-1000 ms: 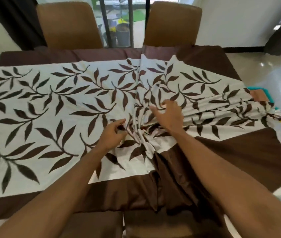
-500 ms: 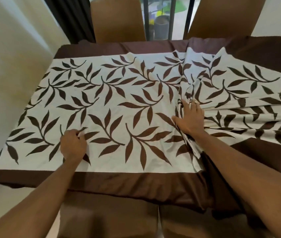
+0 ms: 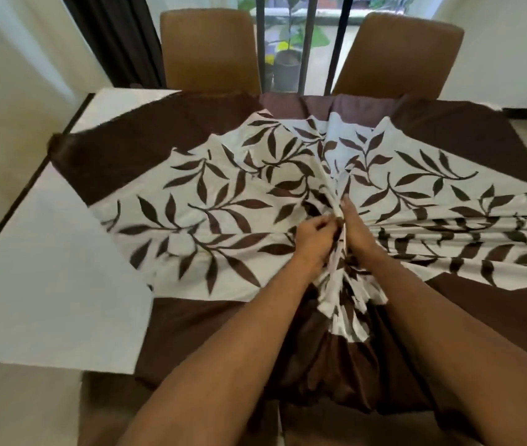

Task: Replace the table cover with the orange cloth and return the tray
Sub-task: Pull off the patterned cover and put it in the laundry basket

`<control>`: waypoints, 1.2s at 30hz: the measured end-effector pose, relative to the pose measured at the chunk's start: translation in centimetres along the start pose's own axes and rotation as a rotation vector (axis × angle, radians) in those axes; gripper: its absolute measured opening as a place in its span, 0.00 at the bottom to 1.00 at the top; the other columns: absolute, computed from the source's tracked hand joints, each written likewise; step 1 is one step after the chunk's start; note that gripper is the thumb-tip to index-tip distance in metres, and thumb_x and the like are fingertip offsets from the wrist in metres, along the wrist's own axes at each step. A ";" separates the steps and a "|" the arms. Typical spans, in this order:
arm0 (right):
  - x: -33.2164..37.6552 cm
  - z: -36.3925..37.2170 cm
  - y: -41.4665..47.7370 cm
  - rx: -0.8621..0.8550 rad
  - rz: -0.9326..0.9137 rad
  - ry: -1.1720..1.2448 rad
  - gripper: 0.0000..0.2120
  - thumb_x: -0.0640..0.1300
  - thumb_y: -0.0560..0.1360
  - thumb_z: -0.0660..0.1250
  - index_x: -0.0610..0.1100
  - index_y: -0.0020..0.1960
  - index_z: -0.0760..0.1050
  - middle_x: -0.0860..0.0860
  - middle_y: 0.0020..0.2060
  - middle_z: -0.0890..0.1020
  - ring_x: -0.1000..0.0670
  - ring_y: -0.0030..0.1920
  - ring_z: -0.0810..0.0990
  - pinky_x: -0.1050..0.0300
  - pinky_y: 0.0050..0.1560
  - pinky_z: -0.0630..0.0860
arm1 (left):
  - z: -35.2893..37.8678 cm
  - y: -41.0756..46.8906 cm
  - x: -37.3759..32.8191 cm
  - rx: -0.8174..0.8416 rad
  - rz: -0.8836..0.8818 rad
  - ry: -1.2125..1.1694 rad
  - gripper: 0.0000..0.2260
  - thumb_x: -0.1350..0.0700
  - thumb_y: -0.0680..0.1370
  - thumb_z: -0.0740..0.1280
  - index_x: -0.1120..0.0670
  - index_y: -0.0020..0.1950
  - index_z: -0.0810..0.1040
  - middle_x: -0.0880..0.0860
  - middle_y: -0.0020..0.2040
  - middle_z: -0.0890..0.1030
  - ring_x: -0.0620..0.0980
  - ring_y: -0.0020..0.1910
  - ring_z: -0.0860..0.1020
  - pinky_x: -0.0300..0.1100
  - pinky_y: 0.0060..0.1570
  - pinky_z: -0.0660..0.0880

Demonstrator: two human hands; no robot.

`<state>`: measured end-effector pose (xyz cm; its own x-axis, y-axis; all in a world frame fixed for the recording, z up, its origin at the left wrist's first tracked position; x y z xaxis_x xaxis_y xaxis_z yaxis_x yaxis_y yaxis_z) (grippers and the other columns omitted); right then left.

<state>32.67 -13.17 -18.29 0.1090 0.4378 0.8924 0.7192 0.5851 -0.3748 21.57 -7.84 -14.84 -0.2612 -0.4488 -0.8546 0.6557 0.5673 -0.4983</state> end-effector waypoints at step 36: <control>-5.2 -8.0 -1.9 0.064 0.307 0.652 0.15 0.47 0.85 0.57 0.45 0.67 0.75 0.44 0.51 0.83 0.45 0.48 0.81 0.47 0.52 0.80 | 7.8 3.6 0.1 -0.003 0.023 0.697 0.19 0.57 0.72 0.73 0.54 0.63 0.78 0.52 0.56 0.82 0.54 0.57 0.79 0.46 0.57 0.77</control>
<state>36.22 -22.05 -20.17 0.7010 0.1038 0.7056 0.5514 0.5486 -0.6285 29.39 -11.22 -15.59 -0.6417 0.1102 -0.7590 0.6645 0.5740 -0.4785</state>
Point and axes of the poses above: each hand's wrist, its own y-axis towards the middle knuckle, its own z-axis out of the palm, x = y × z, the point moved 9 cm from there along y, towards the middle knuckle
